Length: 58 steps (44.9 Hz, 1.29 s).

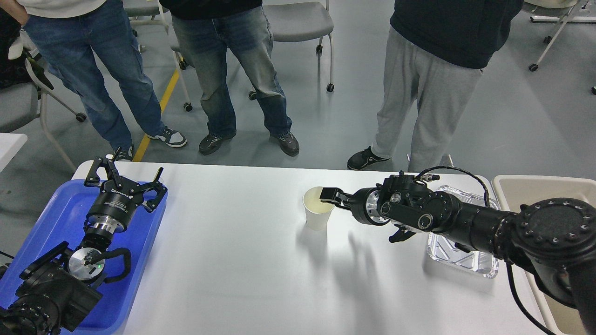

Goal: Tidy desktop
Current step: 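Close the right gripper on the rim of the white paper cup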

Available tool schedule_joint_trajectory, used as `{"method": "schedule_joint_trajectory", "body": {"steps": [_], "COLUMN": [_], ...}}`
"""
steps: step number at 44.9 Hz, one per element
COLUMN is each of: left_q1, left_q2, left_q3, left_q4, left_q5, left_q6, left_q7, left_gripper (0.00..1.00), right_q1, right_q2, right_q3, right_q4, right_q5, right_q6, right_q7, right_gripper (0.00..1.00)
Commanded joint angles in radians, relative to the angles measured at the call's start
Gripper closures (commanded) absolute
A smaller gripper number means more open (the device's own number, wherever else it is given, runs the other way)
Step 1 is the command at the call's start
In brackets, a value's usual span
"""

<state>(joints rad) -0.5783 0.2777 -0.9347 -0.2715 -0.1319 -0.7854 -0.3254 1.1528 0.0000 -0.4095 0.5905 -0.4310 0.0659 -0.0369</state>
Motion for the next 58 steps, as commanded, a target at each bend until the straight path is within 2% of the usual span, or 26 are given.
{"method": "schedule_joint_trajectory", "body": {"steps": [1, 17, 24, 30, 33, 35, 40, 43, 44, 47, 49, 58], "left_q1": [0.0, 0.0, 0.0, 0.0, 0.0, 0.0, 0.0, 0.0, 0.0, 0.0, 0.0, 0.0], "left_q2": [0.0, 0.0, 0.0, 0.0, 0.0, 0.0, 0.0, 0.0, 0.0, 0.0, 0.0, 0.0], "left_q3": [-0.001, -0.001, -0.001, -0.001, -0.001, -0.001, -0.001, -0.001, -0.001, -0.001, 0.0, -0.001], "left_q4": [0.0, 0.0, 0.0, 0.0, 0.0, 0.0, 0.0, 0.0, 0.0, 0.0, 0.0, 0.0], "left_q5": [0.0, 0.0, -0.002, 0.0, 0.0, 0.0, -0.002, 0.0, 0.0, -0.002, 0.0, 0.0], "left_q6": [0.0, 0.0, 0.0, 0.0, 0.0, 0.0, 0.0, 0.0, 0.0, 0.0, 0.0, 0.0], "left_q7": [-0.001, -0.001, -0.001, -0.001, -0.001, -0.001, -0.001, -0.001, -0.001, 0.0, -0.001, 0.0], "left_gripper": [0.0, 0.0, 0.0, 0.0, 0.0, 0.0, 0.0, 0.0, 0.0, 0.0, 0.0, 0.0], "right_q1": [-0.035, -0.059, -0.058, -0.058, -0.058, -0.058, -0.058, -0.059, -0.059, -0.059, -0.059, -0.009], "right_q2": [0.0, 0.0, 0.0, 0.0, 0.0, 0.0, 0.0, 0.0, 0.0, 0.0, 0.0, 0.0], "right_q3": [0.004, 0.006, 0.008, 0.008, 0.008, 0.008, 0.008, 0.008, 0.008, 0.008, 0.006, -0.006], "right_q4": [0.0, 0.0, 0.0, 0.0, 0.0, 0.002, 0.003, 0.009, 0.011, 0.011, 0.011, 0.018], "right_q5": [-0.035, -0.055, -0.058, -0.075, -0.087, -0.097, -0.121, -0.133, -0.15, -0.17, -0.172, -0.18], "right_q6": [-0.021, -0.061, -0.067, -0.067, -0.067, -0.064, -0.054, -0.051, -0.048, -0.048, -0.048, -0.035], "right_q7": [0.0, 0.002, 0.002, 0.005, 0.005, 0.005, 0.008, 0.015, 0.018, 0.025, 0.032, 0.043], "right_gripper": [0.02, 0.03, 0.06, 0.14, 0.24, 0.39, 0.52, 0.69, 0.8, 0.88, 0.99, 1.0]}}
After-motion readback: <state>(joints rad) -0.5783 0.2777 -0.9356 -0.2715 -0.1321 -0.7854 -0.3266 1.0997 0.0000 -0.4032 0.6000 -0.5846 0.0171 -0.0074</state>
